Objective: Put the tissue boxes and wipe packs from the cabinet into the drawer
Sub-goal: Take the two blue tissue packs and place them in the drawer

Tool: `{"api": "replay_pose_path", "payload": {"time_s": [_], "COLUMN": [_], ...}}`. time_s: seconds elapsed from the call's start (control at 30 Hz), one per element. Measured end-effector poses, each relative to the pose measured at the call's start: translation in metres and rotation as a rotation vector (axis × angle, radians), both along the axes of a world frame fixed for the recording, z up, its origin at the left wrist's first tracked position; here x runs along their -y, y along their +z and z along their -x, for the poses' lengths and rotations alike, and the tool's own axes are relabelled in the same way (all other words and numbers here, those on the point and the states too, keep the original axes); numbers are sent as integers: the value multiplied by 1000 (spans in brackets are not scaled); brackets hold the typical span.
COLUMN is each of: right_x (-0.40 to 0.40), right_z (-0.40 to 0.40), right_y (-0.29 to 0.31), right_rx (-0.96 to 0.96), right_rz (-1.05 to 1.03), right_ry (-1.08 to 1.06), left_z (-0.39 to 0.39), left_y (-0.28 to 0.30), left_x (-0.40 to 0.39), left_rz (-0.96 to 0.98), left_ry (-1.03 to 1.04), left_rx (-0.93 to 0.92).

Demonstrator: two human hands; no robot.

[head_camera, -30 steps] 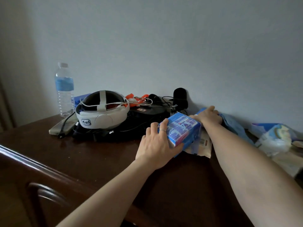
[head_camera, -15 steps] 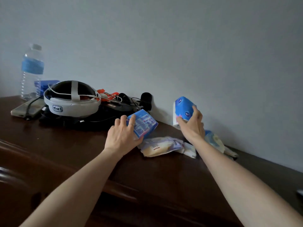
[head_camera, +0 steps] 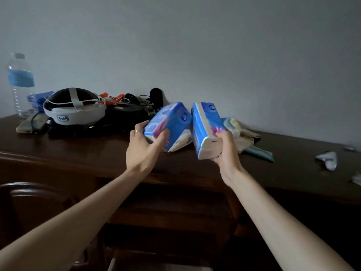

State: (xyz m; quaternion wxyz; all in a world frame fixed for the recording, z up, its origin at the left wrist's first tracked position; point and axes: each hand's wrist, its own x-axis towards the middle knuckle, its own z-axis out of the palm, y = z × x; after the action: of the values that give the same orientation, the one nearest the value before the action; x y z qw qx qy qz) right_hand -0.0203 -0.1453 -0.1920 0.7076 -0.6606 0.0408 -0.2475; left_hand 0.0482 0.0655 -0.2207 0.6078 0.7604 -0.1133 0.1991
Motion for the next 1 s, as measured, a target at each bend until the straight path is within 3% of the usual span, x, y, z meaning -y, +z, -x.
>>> {"api": "replay_pose_path", "payload": {"time_s": [0.07,0.13,0.3,0.43,0.6,0.73,0.87,0.93,1.0], "right_x": [-11,-23,-40,-51,-60,-52,-40,-35,-28], "right_z": [37,71,161,224,248,242,243,247,251], "right_y": [-26,-59,-156,-230,-279,-303,-330,-344,-358], "right_rx": [57,90,96,-117,-390,-620,-696,-698,-729], "right_rz": [-176,-316,-392,-176,-217,-437,-774,-881,-909], "right_ry": [84,160,216,217,268,293,257,243,260], "left_z": [47,94,181,222,260,257,242,234,229], "left_y": [-7,-30,-129,-194,-249,-275,-283,-290,-301], "left_x": [-1,-1,-17,-31,-39,-45,-50,-53,-55], "left_rz": [281,408,428,481,410,623,815,805,652], "left_ry": [-168,-266,-438,-466,-385,-373,-374,-289,-164], "left_rx": [-52,-112,-451,-807,-1096,-1187,-1094,-1075,-1118]}}
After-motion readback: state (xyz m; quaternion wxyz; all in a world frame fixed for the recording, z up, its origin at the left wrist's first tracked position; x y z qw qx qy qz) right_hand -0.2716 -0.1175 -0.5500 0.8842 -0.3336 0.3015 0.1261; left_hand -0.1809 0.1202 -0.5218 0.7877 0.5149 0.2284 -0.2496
